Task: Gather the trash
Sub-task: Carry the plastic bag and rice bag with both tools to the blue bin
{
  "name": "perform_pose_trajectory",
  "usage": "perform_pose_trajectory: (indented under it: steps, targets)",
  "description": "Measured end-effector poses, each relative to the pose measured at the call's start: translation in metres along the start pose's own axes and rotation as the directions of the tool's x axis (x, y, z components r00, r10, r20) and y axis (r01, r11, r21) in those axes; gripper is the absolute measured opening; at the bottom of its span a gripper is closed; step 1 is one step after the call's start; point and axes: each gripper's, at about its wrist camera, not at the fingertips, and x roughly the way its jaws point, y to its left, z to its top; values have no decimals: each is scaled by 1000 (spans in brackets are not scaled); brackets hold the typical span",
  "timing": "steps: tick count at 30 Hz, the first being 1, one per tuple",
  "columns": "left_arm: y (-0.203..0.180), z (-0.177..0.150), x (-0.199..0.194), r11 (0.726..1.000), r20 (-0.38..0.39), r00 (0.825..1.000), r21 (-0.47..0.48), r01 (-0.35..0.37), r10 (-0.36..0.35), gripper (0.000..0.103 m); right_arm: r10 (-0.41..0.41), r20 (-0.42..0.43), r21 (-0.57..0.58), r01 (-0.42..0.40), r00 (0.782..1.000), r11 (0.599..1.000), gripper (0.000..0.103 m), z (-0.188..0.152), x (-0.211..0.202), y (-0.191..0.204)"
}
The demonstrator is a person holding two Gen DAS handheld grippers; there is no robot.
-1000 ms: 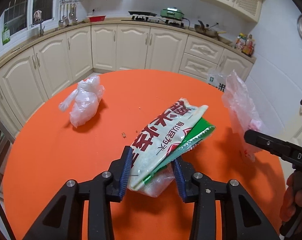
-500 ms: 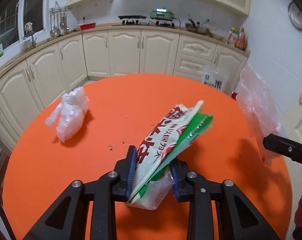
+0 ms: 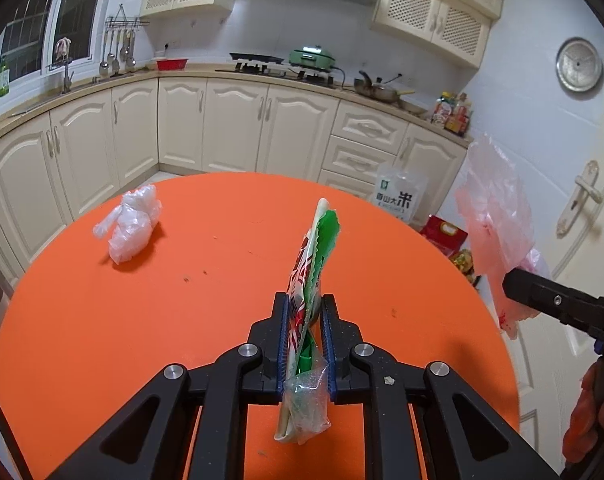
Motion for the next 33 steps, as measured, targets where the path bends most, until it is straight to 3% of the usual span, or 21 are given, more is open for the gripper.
perform_pose_trajectory:
  steps: [9, 19, 33]
  targets:
    - [-44, -34, -86, 998, 87, 995, 49, 35, -39, 10, -16, 77, -6, 17, 997, 1000, 50, -10, -58, 0]
    - [-121, -81, -174, 977, 171, 972, 170, 130, -160, 11, -78, 194, 19, 76, 978, 997, 50, -19, -139, -18]
    - [-180, -89, -144, 911, 51, 943, 280, 303, -329, 11, -270, 239, 180, 231, 933, 956, 50, -43, -219, -117]
